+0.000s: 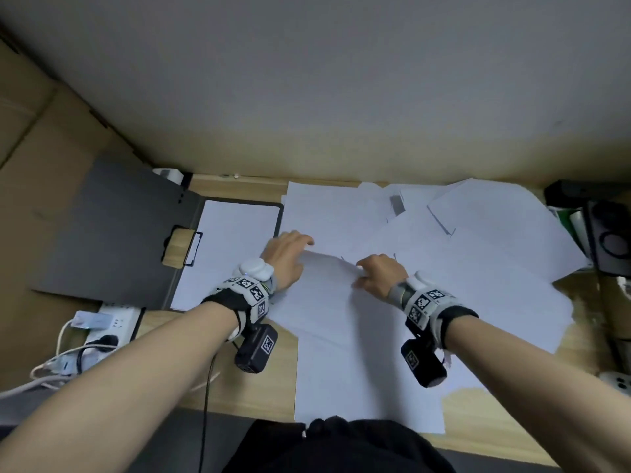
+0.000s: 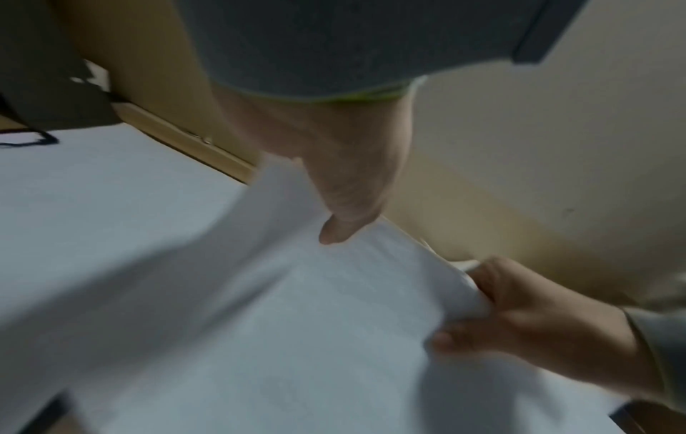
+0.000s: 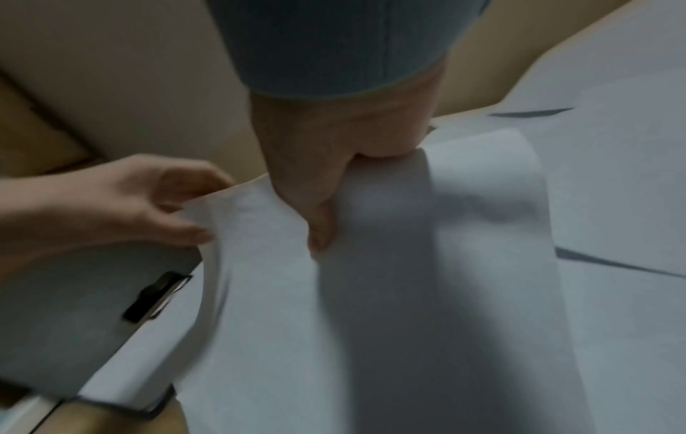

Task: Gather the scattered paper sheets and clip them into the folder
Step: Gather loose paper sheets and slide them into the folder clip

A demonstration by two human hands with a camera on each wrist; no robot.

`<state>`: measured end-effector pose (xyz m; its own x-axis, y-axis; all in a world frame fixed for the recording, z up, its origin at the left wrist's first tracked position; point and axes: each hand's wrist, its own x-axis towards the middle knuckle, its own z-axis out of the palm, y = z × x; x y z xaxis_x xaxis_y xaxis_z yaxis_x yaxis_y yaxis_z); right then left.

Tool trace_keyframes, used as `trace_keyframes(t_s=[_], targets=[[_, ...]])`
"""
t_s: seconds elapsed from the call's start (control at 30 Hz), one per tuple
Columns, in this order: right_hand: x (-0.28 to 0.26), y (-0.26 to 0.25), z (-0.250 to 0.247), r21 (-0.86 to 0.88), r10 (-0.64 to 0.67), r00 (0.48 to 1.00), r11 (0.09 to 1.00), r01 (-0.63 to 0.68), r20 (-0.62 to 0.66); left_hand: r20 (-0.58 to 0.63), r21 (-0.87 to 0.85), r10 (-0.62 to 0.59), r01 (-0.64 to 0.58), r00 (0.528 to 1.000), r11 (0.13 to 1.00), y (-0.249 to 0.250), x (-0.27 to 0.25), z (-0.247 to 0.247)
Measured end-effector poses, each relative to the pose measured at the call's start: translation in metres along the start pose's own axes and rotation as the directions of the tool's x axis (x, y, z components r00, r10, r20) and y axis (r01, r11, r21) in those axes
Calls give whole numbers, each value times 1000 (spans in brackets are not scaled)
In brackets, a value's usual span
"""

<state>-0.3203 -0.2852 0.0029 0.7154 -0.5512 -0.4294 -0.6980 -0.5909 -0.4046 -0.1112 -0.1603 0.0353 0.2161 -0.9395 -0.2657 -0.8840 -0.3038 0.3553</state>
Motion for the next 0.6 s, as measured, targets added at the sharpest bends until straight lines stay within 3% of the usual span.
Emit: trace_keyframes(t_s=[0.13,0.2,0.3,0.37,0.53,0.6], targets=[[-23,46,-9,124,167,985,978,-171,37,-14,-12,-188,187,982,982,-27,-8,6],[-38,67,-8,164,258,965,951,-263,50,43,-63,-198,200,979,978,-28,-13,20],[-62,90,7,208,366,930,907,-365,33,245,-128,-112,147,963,981,-13,-22,55],[-77,98,18,247,432,902,874,-418,-3,359,-83,-66,102,931,991,2,-27,81],[-106,109,39,276,517,854,832,-482,-66,355,123,23,-71,935,990,25,-32,120],[-114,111,49,280,535,841,821,-497,-76,348,160,27,-88,937,983,33,-36,126]])
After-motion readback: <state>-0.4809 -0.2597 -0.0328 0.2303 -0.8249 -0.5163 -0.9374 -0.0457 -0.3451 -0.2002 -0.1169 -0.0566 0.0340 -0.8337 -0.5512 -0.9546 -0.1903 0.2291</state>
